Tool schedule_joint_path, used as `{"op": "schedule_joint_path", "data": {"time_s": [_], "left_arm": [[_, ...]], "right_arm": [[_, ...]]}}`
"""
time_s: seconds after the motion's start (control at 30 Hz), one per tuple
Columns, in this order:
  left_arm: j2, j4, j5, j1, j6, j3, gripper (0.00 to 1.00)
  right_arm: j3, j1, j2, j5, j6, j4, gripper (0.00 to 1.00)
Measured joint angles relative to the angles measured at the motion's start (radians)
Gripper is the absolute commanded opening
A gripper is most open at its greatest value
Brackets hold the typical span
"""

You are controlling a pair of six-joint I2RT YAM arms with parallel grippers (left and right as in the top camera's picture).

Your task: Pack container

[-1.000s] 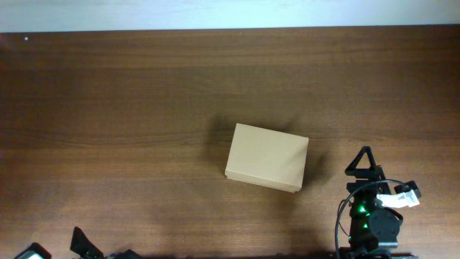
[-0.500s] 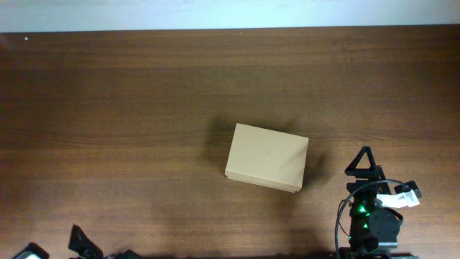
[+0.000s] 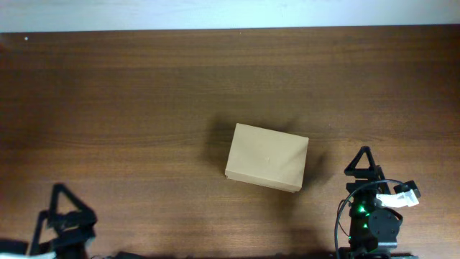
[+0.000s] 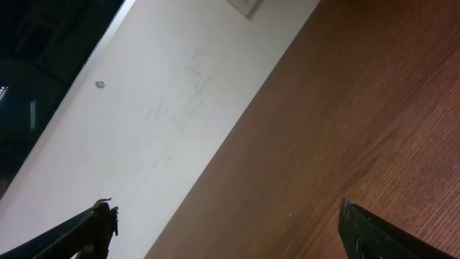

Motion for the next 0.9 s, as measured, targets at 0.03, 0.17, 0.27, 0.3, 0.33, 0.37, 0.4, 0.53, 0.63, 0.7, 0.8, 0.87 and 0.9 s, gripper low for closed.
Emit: {"op": "schedule_joint_path", "data": {"time_s": [0.03, 0.17, 0.27, 0.3, 0.33, 0.37, 0.4, 0.53, 0.63, 0.7, 0.8, 0.87, 0.9], "left_arm": [[0.005, 0.028, 0.055, 0.036, 0.0, -0.023, 0.99], [0.009, 0.171, 0.254, 0.175, 0.0, -0.178, 0.99], [0.015, 0.267, 0.362, 0.214, 0.0, -0.317, 0.99], [0.016, 0.296, 0.385, 0.217, 0.0, -0.359, 0.99], [0.016, 0.32, 0.403, 0.219, 0.0, -0.4, 0.99], [0.014, 0.339, 0.418, 0.219, 0.0, -0.436, 0.99], [0.011, 0.358, 0.426, 0.219, 0.0, -0.471, 0.99], [-0.011, 0.415, 0.439, 0.22, 0.0, -0.597, 0.99], [-0.029, 0.447, 0.44, 0.22, 0.0, -0.661, 0.99], [-0.043, 0.46, 0.441, 0.22, 0.0, -0.698, 0.99], [-0.056, 0.473, 0.439, 0.22, 0.013, -0.723, 0.99], [-0.063, 0.48, 0.431, 0.22, 0.02, -0.724, 0.99], [-0.069, 0.483, 0.422, 0.22, 0.024, -0.724, 0.99]], "right_arm": [[0.0, 0.0, 0.0, 0.0, 0.0, 0.0, 0.99], [0.0, 0.0, -0.001, 0.0, -0.002, 0.0, 0.99], [-0.001, 0.0, -0.001, -0.002, -0.002, 0.0, 0.99], [-0.001, 0.0, -0.001, -0.003, -0.002, 0.001, 0.99], [-0.001, 0.0, -0.001, -0.003, -0.001, 0.0, 0.99], [-0.001, 0.0, -0.001, -0.003, -0.002, 0.001, 0.99], [-0.001, 0.0, -0.001, -0.003, -0.002, 0.001, 0.99], [-0.001, 0.0, -0.001, -0.003, -0.002, 0.001, 0.99], [-0.001, 0.0, -0.001, -0.003, -0.002, 0.001, 0.99], [-0.001, 0.0, -0.001, -0.003, -0.001, 0.001, 0.99], [-0.001, 0.0, -0.001, -0.003, -0.002, 0.001, 0.99], [-0.001, 0.0, -0.001, -0.003, -0.001, 0.001, 0.99], [-0.001, 0.0, -0.001, -0.003, -0.002, 0.001, 0.99]]}}
